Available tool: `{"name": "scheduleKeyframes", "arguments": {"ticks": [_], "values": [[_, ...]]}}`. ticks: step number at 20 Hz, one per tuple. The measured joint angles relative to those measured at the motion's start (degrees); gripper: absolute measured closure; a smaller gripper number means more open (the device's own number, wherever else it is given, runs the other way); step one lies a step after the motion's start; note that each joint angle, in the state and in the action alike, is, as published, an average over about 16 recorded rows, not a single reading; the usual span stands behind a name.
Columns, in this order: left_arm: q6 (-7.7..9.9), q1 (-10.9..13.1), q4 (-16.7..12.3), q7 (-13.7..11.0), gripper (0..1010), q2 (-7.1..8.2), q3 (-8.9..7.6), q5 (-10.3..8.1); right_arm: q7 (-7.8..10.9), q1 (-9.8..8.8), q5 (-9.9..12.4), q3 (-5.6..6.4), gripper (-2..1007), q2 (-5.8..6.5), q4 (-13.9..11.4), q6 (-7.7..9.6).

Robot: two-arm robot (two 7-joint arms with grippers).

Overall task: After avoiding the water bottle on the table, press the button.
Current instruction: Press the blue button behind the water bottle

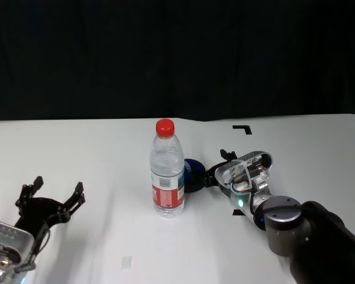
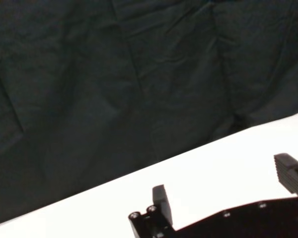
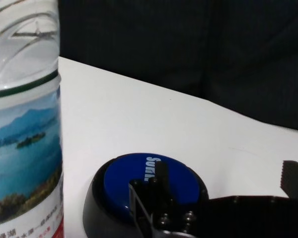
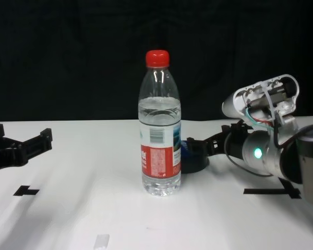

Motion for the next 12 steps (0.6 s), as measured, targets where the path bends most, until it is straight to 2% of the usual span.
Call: {"name": "scheduleKeyframes", "arguments": {"ticks": [12], "values": [[0.0, 0.0, 0.0, 0.0, 1, 0.0, 0.0, 0.0, 0.5, 0.7, -0.08, -0.07, 3, -0.04, 1.34, 0.21]]}}
